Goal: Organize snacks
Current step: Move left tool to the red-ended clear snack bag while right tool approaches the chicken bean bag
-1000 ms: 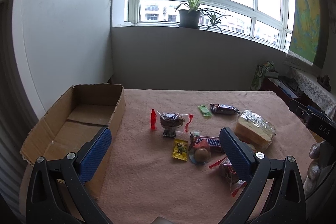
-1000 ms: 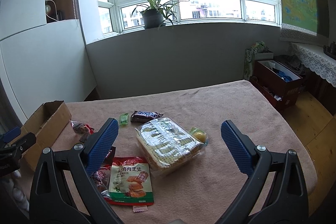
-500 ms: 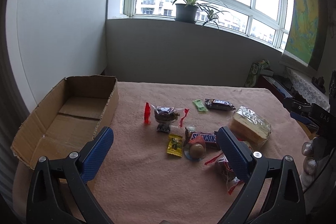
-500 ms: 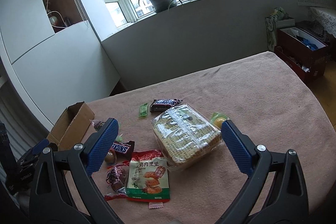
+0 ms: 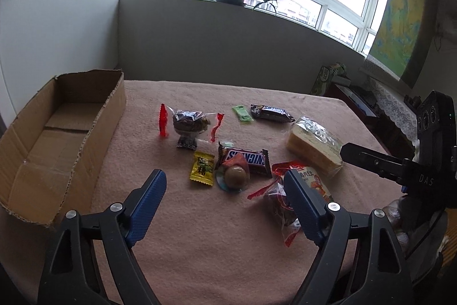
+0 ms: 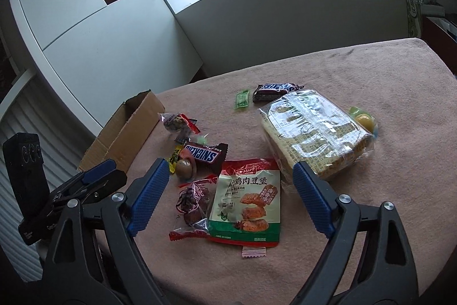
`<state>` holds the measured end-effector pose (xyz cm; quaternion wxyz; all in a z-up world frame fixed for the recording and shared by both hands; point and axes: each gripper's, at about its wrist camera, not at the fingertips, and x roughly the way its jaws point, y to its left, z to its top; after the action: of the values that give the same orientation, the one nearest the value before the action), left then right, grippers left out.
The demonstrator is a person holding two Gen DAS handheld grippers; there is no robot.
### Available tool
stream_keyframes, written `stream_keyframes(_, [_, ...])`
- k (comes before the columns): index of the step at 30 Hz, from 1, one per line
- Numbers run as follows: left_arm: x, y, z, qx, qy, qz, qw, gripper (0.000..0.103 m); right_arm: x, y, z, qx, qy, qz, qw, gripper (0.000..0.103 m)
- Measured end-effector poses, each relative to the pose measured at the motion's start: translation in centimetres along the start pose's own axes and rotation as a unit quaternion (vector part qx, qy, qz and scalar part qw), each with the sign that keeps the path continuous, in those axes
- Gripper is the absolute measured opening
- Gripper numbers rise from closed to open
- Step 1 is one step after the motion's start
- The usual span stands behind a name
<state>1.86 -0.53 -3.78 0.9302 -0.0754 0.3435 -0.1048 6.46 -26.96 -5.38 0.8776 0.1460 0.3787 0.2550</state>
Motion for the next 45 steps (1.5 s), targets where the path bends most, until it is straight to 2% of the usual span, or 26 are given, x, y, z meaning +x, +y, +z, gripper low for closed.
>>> stream_keyframes(5, [1.2,-1.5,-0.8,0.011,0.03,-0.022,0.9993,0.08,1.0,-0.8,-0.9,0.013,0.027,-0.015,0.999,0.074])
stream_keyframes(8, [2.0,-2.4,-1.2,0.019,0.046,-0.028,0.9984,0.08,1.5,-0.4,-1.2,0.008,0.035,-0.021,0.999,0.074])
stream_keyframes(10, [2.6,-3.0,-1.4,0.022,0.056,-0.028,0.9978,0.08,1.9,-0.3,-1.3,0.007,0.042,-0.025,0.999,0.073])
stream_keyframes(14, [3.6,-3.6,-1.6,0.031,0.071,-0.02,0.9968,0.08,2.6,-0.2,-1.4,0.007,0.052,-0.038,0.998,0.066])
stream_keyframes(17, [4.1,-3.9,-1.6,0.042,0.078,-0.005,0.9961,0.079,3.0,-0.2,-1.3,0.006,0.059,-0.049,0.997,0.066])
stream_keyframes(20, [4.3,-3.9,-1.1,0.038,0.082,-0.007,0.9959,0.078,3.6,-0.2,-1.1,0.007,0.073,-0.061,0.995,0.064])
stream_keyframes(23, [4.8,-4.2,-1.0,0.047,0.082,0.005,0.9955,0.076,3.6,-0.4,-0.7,0.015,0.083,-0.058,0.995,0.064])
stream_keyframes(27, [5.5,-4.7,-1.3,0.056,0.09,0.005,0.9943,0.074,3.7,-0.4,-0.2,0.014,0.087,-0.059,0.994,0.064])
stream_keyframes(30, [6.1,-4.9,-1.6,0.058,0.1,0.004,0.9933,0.073,4.6,-0.4,-0.1,0.013,0.106,-0.06,0.993,0.064])
stream_keyframes(32, [6.2,-5.1,-1.7,0.061,0.102,0.002,0.9929,0.071,5.2,-0.3,-0.1,0.007,0.115,-0.064,0.991,0.064])
stream_keyframes(36, [6.2,-5.4,-1.8,0.065,0.106,-0.005,0.9922,0.061,5.9,-0.2,-0.2,0.006,0.129,-0.071,0.989,0.064])
stream_keyframes(45, [5.3,-4.4,-2.3,0.067,0.097,-0.002,0.9931,0.054,7.1,1.3,-0.5,-0.035,0.131,-0.119,0.984,0.064])
